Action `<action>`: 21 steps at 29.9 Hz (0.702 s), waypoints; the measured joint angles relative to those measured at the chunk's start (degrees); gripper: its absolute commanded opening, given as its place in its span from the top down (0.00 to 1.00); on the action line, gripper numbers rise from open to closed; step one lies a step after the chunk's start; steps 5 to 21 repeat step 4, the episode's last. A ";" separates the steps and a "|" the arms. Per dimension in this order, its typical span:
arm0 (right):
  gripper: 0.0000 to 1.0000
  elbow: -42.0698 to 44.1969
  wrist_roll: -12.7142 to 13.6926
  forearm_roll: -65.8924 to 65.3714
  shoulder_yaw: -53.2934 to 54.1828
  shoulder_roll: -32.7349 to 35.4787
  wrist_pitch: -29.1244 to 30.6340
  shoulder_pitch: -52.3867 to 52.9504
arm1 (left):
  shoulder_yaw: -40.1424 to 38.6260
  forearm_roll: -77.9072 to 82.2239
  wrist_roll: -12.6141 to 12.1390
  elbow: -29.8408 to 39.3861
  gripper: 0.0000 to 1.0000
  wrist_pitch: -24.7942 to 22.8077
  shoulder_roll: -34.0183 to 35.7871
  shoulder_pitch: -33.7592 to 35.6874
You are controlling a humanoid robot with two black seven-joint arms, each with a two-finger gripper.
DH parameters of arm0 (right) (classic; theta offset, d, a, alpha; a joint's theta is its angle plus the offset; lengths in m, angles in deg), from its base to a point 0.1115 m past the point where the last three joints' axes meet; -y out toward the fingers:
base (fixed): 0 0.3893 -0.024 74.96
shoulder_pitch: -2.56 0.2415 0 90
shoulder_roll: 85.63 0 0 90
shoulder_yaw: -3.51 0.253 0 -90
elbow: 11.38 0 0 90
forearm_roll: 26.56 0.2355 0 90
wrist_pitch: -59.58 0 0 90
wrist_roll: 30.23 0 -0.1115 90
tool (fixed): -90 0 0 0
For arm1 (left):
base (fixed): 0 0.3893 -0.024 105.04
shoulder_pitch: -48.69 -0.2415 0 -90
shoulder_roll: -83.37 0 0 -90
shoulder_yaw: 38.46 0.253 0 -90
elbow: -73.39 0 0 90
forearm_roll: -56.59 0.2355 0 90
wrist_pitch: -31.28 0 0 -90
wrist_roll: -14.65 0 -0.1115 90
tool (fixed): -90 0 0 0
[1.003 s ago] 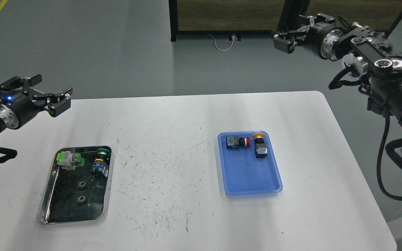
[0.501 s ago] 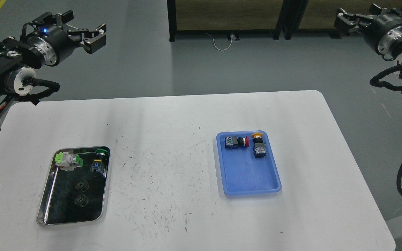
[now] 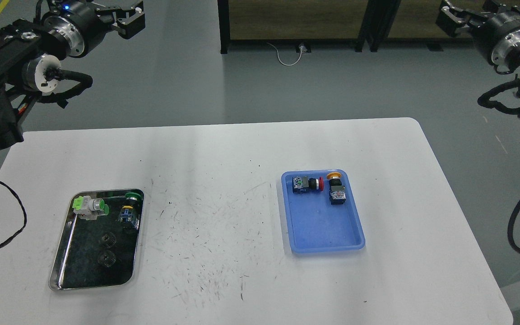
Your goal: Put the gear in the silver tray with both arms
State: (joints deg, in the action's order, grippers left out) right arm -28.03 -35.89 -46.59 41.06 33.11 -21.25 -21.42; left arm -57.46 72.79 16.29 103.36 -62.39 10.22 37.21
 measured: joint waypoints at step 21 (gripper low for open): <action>0.01 -0.09 0.03 0.00 -0.09 0.32 -0.09 1.19 | 0.00 -0.03 0.05 0.00 0.02 2.25 -1.49 0.44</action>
